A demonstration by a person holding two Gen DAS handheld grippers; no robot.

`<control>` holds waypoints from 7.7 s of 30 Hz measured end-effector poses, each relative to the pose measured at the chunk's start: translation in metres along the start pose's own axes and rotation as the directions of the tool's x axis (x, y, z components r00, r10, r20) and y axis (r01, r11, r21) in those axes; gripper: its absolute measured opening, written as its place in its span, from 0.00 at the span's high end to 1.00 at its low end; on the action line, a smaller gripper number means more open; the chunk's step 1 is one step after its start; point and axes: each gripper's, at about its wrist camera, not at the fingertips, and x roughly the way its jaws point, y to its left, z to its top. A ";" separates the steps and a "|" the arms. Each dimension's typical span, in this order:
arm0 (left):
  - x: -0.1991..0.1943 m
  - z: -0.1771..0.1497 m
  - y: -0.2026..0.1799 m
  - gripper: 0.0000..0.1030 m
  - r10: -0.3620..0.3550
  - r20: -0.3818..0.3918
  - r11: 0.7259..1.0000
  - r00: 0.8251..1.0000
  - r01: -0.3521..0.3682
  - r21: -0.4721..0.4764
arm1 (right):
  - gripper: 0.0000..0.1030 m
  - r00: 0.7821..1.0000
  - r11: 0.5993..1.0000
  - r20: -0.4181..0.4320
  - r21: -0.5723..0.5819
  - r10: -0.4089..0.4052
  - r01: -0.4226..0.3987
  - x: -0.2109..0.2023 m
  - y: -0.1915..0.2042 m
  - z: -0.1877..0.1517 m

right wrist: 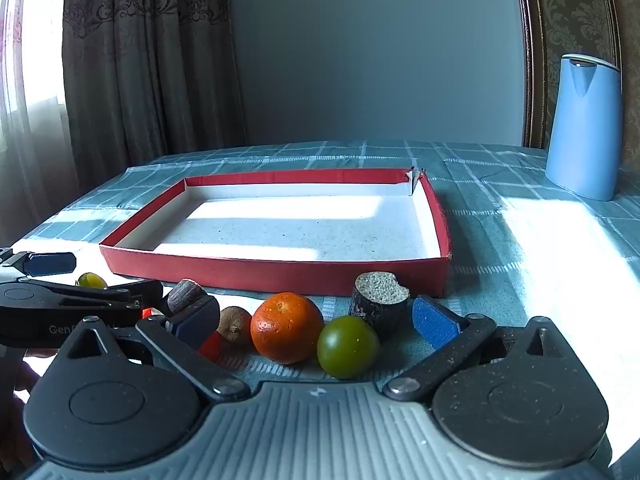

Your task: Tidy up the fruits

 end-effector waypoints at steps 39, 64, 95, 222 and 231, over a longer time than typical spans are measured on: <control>-0.004 0.002 0.012 0.00 0.018 0.027 0.999 0.999 -0.016 -0.051 | 0.00 0.996 1.000 0.088 -0.012 0.012 -0.011 -0.030 -0.002 -0.016; -0.004 -0.002 0.003 0.00 0.050 0.024 0.999 0.998 -0.050 0.007 | 0.00 0.982 0.980 0.040 0.086 -0.182 0.178 -0.031 -0.041 -0.018; -0.004 -0.002 0.002 0.00 0.055 0.026 0.998 0.998 -0.055 0.018 | 0.00 0.982 0.989 -0.113 -0.038 -0.148 0.145 -0.004 -0.036 -0.017; 0.070 0.060 0.014 0.19 0.063 0.083 0.998 0.995 -0.065 0.024 | 0.39 0.993 0.998 -0.103 0.021 -0.051 0.053 0.124 -0.067 0.073; 0.012 0.024 0.043 0.15 0.052 0.110 0.997 0.993 -0.045 -0.067 | 0.38 1.000 0.982 0.026 0.191 -0.004 -0.001 0.075 -0.095 0.061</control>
